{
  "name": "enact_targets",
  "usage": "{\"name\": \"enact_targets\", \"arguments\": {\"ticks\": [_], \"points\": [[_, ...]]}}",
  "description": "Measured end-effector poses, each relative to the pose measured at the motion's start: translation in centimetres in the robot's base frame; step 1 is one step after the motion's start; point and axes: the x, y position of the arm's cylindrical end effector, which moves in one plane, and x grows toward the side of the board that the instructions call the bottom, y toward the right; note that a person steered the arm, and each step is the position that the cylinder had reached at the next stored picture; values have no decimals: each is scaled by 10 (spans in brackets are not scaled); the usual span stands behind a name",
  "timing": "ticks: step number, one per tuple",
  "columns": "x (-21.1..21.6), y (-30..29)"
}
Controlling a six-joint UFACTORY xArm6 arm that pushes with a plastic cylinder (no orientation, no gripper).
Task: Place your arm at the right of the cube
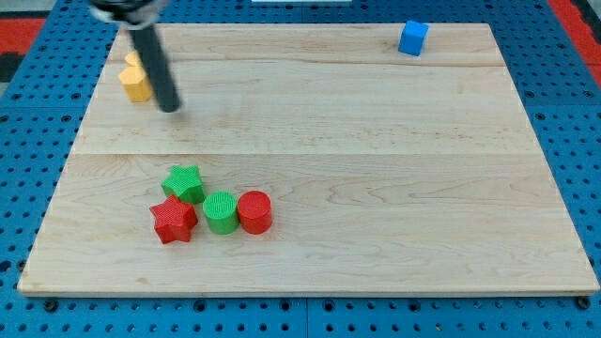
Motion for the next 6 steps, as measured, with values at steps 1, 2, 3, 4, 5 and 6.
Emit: {"name": "enact_targets", "arguments": {"ticks": [1, 2, 3, 4, 5, 6], "points": [[-5, 140], [-29, 240], [-71, 317], [-112, 369], [-153, 339], [-153, 224]]}}
